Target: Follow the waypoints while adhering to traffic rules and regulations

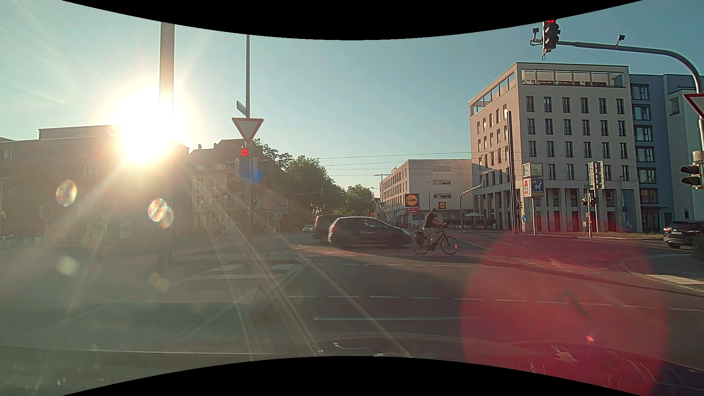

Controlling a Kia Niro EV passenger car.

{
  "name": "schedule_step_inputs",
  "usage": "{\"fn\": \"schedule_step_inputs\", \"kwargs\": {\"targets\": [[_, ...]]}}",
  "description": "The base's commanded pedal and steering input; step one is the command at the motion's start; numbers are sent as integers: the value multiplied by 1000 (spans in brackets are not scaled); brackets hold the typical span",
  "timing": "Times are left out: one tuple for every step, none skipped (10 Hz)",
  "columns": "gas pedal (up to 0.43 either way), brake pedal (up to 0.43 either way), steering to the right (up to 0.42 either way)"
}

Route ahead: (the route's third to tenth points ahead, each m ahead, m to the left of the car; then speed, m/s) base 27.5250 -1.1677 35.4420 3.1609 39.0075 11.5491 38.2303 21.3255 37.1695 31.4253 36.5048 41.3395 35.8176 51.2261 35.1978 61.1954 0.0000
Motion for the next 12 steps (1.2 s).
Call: {"fn": "schedule_step_inputs", "kwargs": {"targets": [[0, 226, -1], [0, 226, -1], [0, 226, -1], [0, 226, -1], [0, 226, -1], [0, 226, -1], [0, 226, -1], [0, 226, -1], [0, 226, -1], [0, 226, -1], [0, 226, -1], [0, 226, -1]]}}
